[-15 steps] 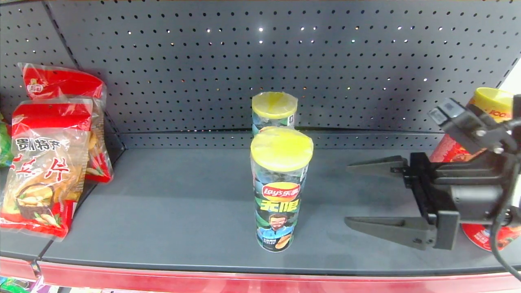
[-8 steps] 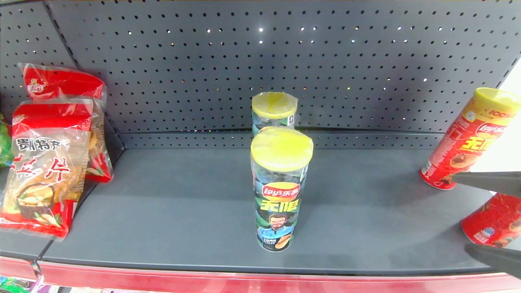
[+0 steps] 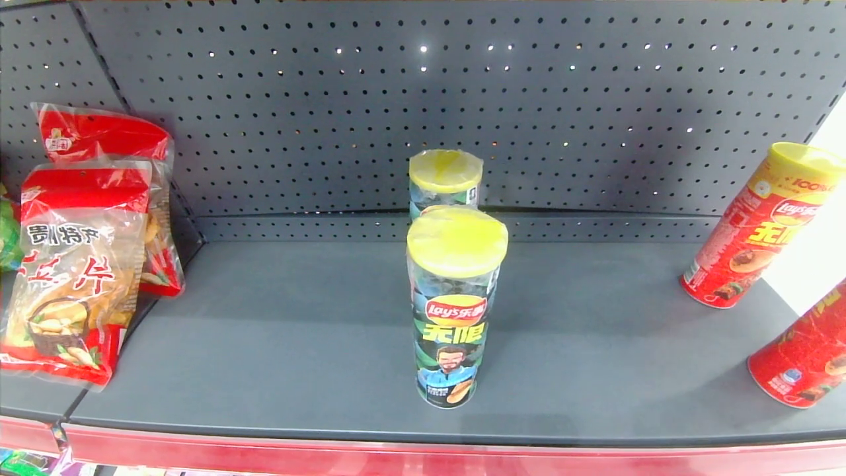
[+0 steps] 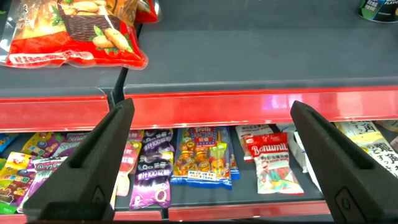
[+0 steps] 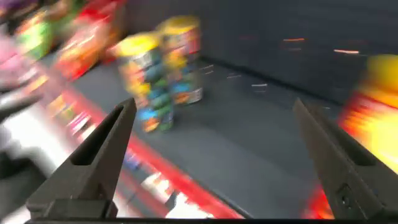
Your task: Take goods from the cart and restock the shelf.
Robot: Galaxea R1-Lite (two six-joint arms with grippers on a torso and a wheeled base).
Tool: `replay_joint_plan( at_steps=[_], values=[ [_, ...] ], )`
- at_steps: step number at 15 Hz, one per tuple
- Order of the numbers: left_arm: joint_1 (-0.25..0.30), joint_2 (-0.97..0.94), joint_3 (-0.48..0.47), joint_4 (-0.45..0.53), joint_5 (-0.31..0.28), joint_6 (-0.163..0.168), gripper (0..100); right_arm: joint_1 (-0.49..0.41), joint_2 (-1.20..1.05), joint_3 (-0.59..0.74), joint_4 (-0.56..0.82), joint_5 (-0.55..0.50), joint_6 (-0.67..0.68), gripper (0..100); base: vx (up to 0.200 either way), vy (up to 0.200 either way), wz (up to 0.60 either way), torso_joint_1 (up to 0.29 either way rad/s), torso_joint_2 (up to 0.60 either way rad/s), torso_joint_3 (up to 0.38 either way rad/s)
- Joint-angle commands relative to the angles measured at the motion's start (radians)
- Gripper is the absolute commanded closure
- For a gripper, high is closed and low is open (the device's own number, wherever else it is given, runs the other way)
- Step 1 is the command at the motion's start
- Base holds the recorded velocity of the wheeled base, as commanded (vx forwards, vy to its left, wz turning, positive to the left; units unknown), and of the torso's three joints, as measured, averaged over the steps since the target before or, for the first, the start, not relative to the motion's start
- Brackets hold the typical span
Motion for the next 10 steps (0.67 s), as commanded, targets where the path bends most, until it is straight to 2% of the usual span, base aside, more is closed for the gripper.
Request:
replay_joint_plan(
  at_steps=[1, 3, 5, 10],
  values=[
    [0.001, 0.001, 0.000, 0.000, 0.000, 0.000, 0, -0.022, -0.116, 0.059, 0.000, -0.240, 0.052, 0, 0.000, 0.000, 0.00, 0.000, 0.00, 0.000],
    [0.001, 0.001, 0.000, 0.000, 0.000, 0.000, 0, -0.051, -0.187, 0.157, -0.031, -0.346, 0.051, 0, 0.000, 0.000, 0.00, 0.000, 0.00, 0.000],
    [0.001, 0.001, 0.000, 0.000, 0.000, 0.000, 0, -0.119, -0.305, 0.295, -0.020, -0.337, 0.048, 0, 0.000, 0.000, 0.00, 0.000, 0.00, 0.000],
    [0.001, 0.001, 0.000, 0.000, 0.000, 0.000, 0, -0.115, -0.388, 0.482, 0.003, -0.309, 0.052, 0, 0.000, 0.000, 0.00, 0.000, 0.00, 0.000]
  ],
)
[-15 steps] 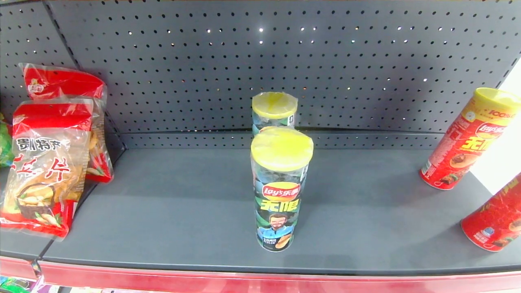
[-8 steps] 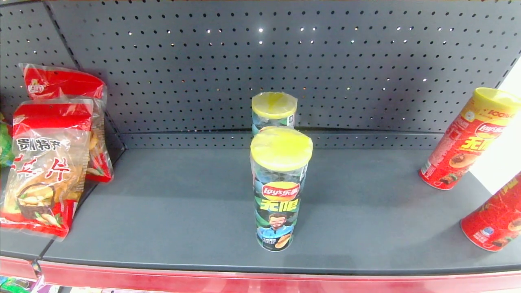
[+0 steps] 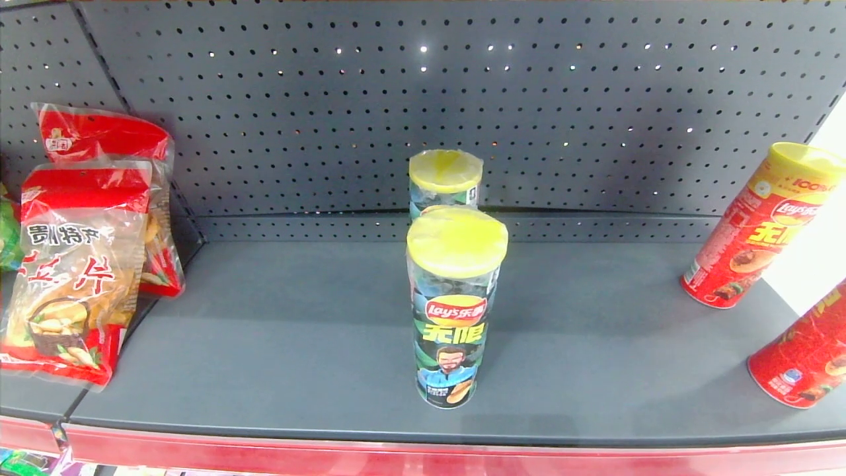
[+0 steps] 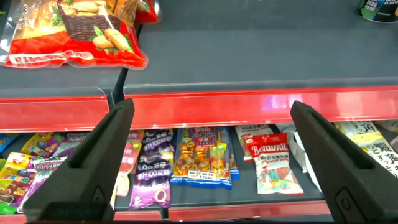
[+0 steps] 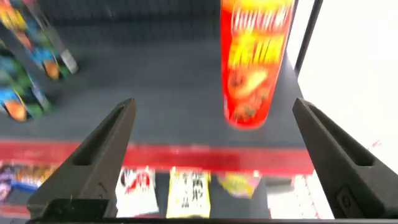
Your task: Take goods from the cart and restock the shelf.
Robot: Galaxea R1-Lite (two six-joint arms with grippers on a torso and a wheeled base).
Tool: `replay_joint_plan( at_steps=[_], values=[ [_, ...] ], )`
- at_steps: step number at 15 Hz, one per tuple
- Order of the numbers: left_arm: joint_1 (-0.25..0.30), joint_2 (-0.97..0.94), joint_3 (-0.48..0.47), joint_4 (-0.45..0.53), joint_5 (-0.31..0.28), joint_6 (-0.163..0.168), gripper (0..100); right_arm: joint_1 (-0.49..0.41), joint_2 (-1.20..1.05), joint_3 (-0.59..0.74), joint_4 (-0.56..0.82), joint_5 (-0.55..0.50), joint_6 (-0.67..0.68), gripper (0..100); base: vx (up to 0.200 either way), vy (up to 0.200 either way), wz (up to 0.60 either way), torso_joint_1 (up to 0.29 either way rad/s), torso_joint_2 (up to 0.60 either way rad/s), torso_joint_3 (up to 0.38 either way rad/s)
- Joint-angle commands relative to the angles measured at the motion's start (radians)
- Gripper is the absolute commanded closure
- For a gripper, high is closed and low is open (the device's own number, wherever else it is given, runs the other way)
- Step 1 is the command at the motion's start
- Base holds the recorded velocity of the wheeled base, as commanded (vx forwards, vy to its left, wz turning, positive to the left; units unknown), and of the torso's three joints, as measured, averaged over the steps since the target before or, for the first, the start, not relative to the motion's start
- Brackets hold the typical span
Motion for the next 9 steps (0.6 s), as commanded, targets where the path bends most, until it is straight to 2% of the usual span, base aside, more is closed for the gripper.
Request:
replay_joint_plan(
  at_steps=[1, 2, 4, 5, 7, 9],
  values=[
    [0.000, 0.001, 0.000, 0.000, 0.000, 0.000, 0, -0.003, -0.072, 0.142, -0.019, 0.007, 0.007, 0, 0.000, 0.000, 0.00, 0.000, 0.00, 0.000],
    [0.000, 0.001, 0.000, 0.000, 0.000, 0.000, 0, -0.003, -0.072, 0.184, -0.044, 0.014, 0.012, 0, 0.000, 0.000, 0.00, 0.000, 0.00, 0.000],
    [0.000, 0.001, 0.000, 0.000, 0.000, 0.000, 0, -0.003, -0.072, 0.372, -0.228, 0.009, 0.046, 0, 0.000, 0.000, 0.00, 0.000, 0.00, 0.000],
    [0.000, 0.001, 0.000, 0.000, 0.000, 0.000, 0, -0.003, -0.072, 0.403, -0.277, 0.010, 0.036, 0, 0.000, 0.000, 0.00, 0.000, 0.00, 0.000],
    [0.000, 0.001, 0.000, 0.000, 0.000, 0.000, 0, -0.033, -0.067, 0.403, -0.250, -0.002, 0.024, 0, 0.000, 0.000, 0.00, 0.000, 0.00, 0.000],
    [0.000, 0.001, 0.000, 0.000, 0.000, 0.000, 0, -0.136, -0.103, 0.401, -0.237, 0.012, -0.002, 0, 0.000, 0.000, 0.00, 0.000, 0.00, 0.000]
  ],
)
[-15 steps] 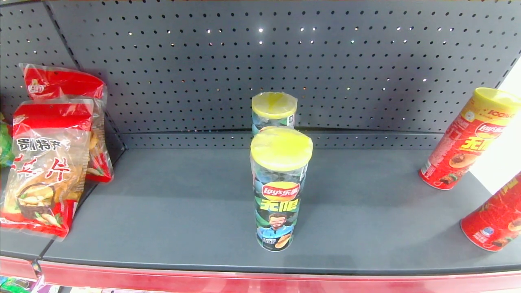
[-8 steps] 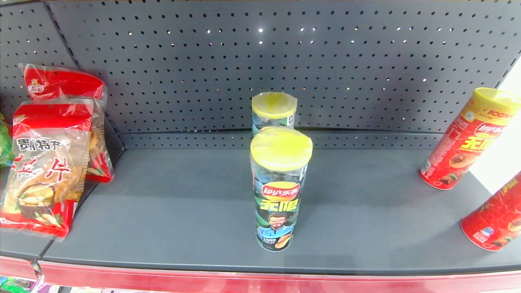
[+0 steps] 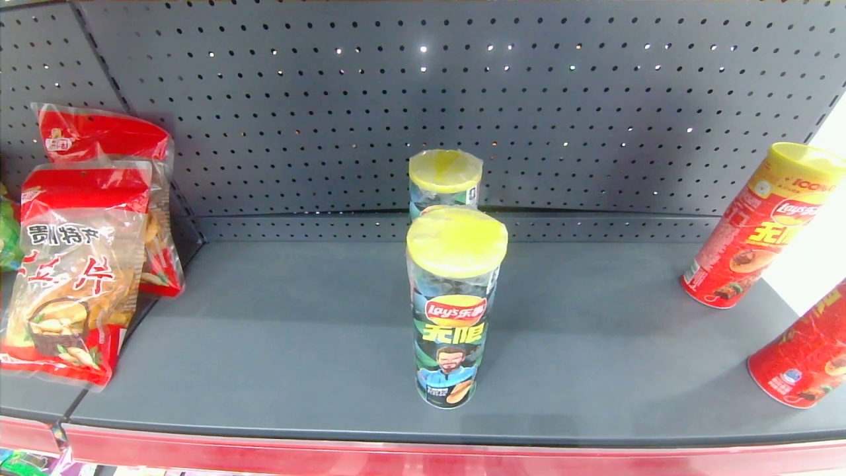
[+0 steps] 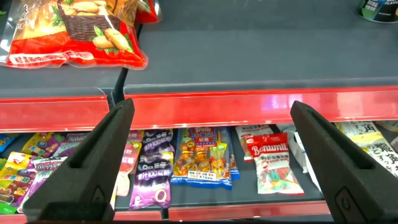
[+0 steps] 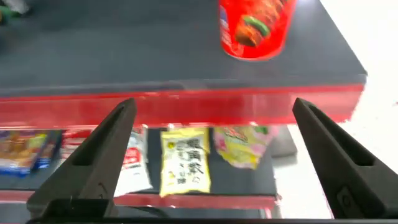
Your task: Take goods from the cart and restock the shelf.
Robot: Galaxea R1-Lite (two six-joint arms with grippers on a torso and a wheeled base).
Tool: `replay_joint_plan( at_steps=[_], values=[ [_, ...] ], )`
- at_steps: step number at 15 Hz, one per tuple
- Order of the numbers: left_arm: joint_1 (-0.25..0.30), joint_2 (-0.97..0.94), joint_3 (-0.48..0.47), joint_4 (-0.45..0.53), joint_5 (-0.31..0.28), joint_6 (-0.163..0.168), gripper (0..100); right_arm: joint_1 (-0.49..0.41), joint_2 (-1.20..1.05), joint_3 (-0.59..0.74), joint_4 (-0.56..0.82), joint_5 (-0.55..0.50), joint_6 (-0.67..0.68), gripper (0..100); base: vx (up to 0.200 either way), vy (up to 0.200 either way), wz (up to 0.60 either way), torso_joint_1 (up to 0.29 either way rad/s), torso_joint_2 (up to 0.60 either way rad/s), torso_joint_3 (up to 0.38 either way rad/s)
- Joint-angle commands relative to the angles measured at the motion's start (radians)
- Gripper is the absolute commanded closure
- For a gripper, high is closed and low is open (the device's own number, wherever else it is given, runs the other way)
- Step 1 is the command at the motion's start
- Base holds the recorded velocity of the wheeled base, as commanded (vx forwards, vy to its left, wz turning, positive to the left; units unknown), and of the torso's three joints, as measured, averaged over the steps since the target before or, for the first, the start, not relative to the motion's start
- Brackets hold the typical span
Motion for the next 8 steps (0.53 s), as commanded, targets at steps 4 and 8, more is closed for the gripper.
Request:
replay_joint_plan(
  at_steps=[4, 8],
  values=[
    [0.000, 0.001, 0.000, 0.000, 0.000, 0.000, 0, -0.048, -0.086, 0.007, 0.015, 0.035, -0.057, 0, 0.000, 0.000, 0.00, 0.000, 0.00, 0.000],
    [0.000, 0.001, 0.000, 0.000, 0.000, 0.000, 0, -0.045, -0.089, 0.008, 0.011, 0.052, -0.014, 0, 0.000, 0.000, 0.00, 0.000, 0.00, 0.000]
  ],
)
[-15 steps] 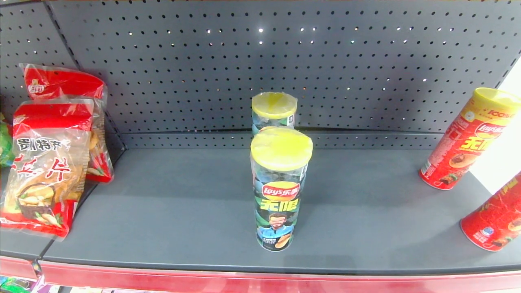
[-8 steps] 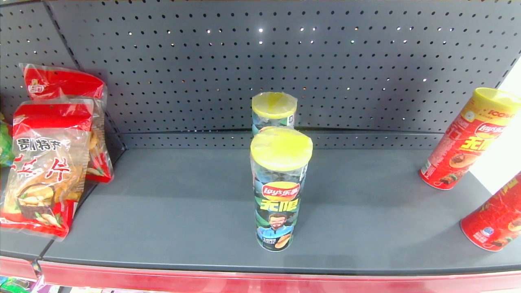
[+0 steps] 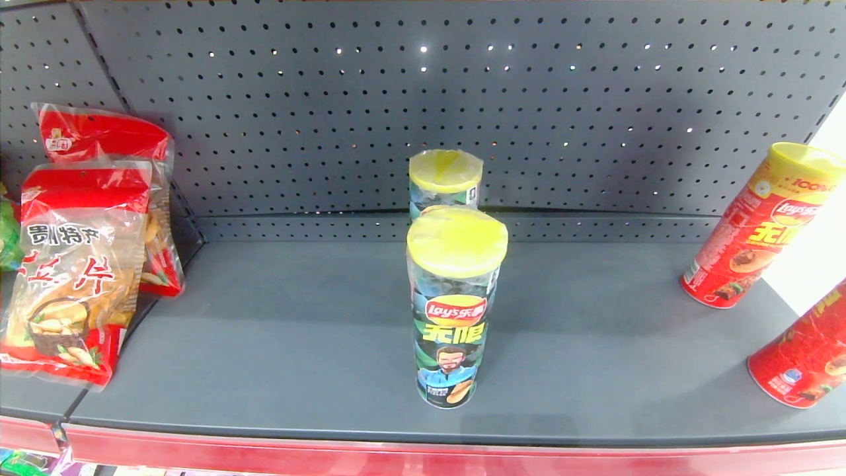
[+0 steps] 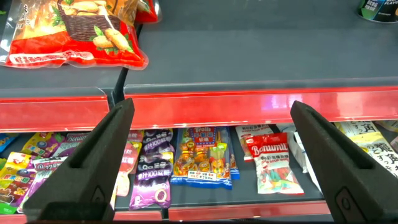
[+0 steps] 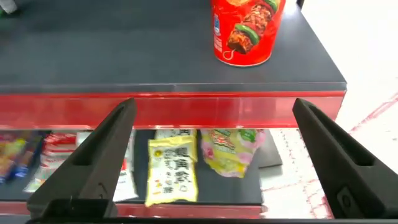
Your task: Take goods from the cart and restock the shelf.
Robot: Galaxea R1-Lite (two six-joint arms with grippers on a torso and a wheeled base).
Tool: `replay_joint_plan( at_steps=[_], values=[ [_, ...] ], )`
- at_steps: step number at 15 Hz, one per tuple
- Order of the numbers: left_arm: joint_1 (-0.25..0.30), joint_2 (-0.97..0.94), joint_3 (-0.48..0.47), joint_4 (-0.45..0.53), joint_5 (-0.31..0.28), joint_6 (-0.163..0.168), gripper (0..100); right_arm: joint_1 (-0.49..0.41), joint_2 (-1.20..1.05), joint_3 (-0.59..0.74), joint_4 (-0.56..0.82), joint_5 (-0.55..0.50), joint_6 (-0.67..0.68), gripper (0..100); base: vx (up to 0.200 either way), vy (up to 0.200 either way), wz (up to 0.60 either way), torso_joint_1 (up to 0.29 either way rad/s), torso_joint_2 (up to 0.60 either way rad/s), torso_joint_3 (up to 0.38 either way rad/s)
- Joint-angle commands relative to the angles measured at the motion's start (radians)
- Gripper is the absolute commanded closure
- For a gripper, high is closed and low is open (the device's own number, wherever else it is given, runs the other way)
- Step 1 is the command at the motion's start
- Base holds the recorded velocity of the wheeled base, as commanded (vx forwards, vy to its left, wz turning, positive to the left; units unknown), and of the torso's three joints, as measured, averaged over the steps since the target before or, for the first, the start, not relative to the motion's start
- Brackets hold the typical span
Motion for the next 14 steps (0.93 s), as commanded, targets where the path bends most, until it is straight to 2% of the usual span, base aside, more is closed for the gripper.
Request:
replay_joint_plan(
  at_steps=[1, 3, 5, 6, 7, 14],
  values=[
    [0.000, 0.001, 0.000, 0.000, 0.000, 0.000, 0, 0.000, -0.005, 0.000, 0.000, 0.004, 0.005, 0, 0.000, 0.000, 0.00, 0.000, 0.00, 0.000],
    [0.000, 0.001, 0.000, 0.000, 0.000, 0.000, 0, -0.001, -0.006, 0.000, 0.000, 0.001, 0.014, 0, 0.000, 0.000, 0.00, 0.000, 0.00, 0.000],
    [0.000, 0.001, 0.000, 0.000, 0.000, 0.000, 0, 0.000, -0.006, -0.001, 0.002, 0.007, -0.081, 0, 0.000, 0.000, 0.00, 0.000, 0.00, 0.000],
    [0.000, 0.001, 0.000, 0.000, 0.000, 0.000, 0, 0.000, -0.006, -0.001, 0.002, 0.013, -0.072, 0, 0.000, 0.000, 0.00, 0.000, 0.00, 0.000],
    [0.000, 0.001, 0.000, 0.000, 0.000, 0.000, 0, 0.002, -0.002, -0.001, 0.002, 0.001, 0.008, 0, 0.000, 0.000, 0.00, 0.000, 0.00, 0.000],
    [0.000, 0.001, 0.000, 0.000, 0.000, 0.000, 0, 0.000, -0.006, -0.001, 0.003, 0.008, -0.021, 0, 0.000, 0.000, 0.00, 0.000, 0.00, 0.000]
  ],
)
